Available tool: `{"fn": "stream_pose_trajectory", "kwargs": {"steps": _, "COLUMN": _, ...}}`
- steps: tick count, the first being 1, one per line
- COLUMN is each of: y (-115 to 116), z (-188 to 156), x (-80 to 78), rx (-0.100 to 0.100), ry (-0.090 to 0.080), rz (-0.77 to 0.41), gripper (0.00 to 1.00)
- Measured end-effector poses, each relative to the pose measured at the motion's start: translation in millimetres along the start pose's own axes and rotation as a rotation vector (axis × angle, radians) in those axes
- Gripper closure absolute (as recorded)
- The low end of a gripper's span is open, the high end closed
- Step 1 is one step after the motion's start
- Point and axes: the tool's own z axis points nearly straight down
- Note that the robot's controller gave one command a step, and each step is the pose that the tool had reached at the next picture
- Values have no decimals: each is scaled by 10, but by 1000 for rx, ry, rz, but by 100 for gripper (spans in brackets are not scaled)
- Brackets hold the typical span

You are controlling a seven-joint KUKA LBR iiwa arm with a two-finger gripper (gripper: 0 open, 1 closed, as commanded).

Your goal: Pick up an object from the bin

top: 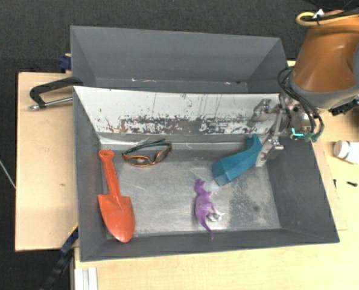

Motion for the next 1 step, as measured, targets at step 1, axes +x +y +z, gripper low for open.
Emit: {"fn": "stream_pose_trajectory", "kwargs": {"steps": 1, "y": 3, "z": -49, "x": -17, "rx": 1, "ry": -9, "rz": -1, "gripper": 0}}
